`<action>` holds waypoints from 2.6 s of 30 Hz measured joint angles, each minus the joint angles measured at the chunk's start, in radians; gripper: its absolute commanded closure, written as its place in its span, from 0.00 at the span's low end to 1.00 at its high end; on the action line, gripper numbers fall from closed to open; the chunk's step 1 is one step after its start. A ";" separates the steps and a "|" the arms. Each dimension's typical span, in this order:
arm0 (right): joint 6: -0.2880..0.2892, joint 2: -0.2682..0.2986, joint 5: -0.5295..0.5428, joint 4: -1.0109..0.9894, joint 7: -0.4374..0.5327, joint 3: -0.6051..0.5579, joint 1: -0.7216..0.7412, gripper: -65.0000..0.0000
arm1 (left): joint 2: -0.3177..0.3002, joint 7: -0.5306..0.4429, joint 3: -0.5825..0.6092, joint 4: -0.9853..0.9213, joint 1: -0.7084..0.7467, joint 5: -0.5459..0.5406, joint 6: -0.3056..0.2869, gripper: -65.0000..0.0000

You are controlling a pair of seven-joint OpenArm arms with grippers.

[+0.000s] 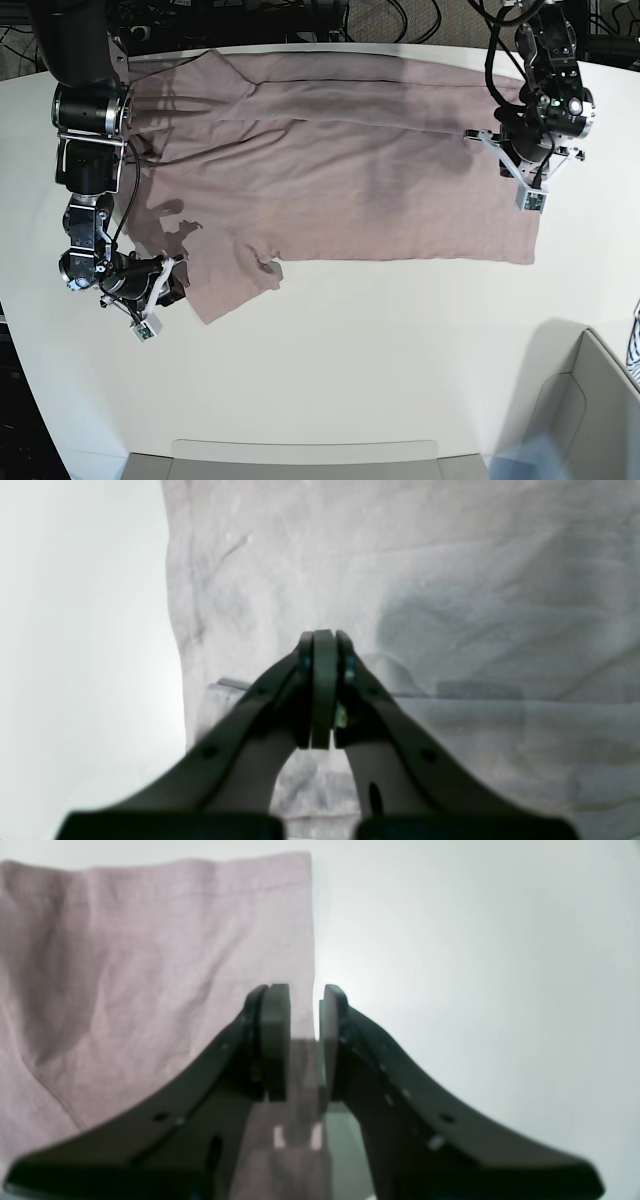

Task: Fold the T-shirt properly
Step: 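Grasp the hem corners with both grippers, then fold the hem up over the shirt toward the folded shoulder edge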

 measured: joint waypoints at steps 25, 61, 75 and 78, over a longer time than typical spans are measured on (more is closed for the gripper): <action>-0.010 -0.043 0.048 -0.264 0.166 -0.182 0.073 0.81 | 0.000 0.001 0.000 0.000 -0.043 0.000 -0.001 1.00; 0.000 0.000 0.138 -0.224 0.135 -0.196 0.043 0.81 | -0.316 -0.429 0.410 -1.057 -0.635 -0.196 -0.019 0.77; 0.000 -0.006 0.086 -0.184 0.075 -0.196 0.062 1.00 | -0.276 -0.468 0.350 -1.040 -0.613 -0.186 -0.143 1.00; 0.000 -0.007 0.079 -0.126 0.058 -0.196 0.056 1.00 | -0.246 -0.417 0.234 -1.002 -0.595 -0.184 -0.155 1.00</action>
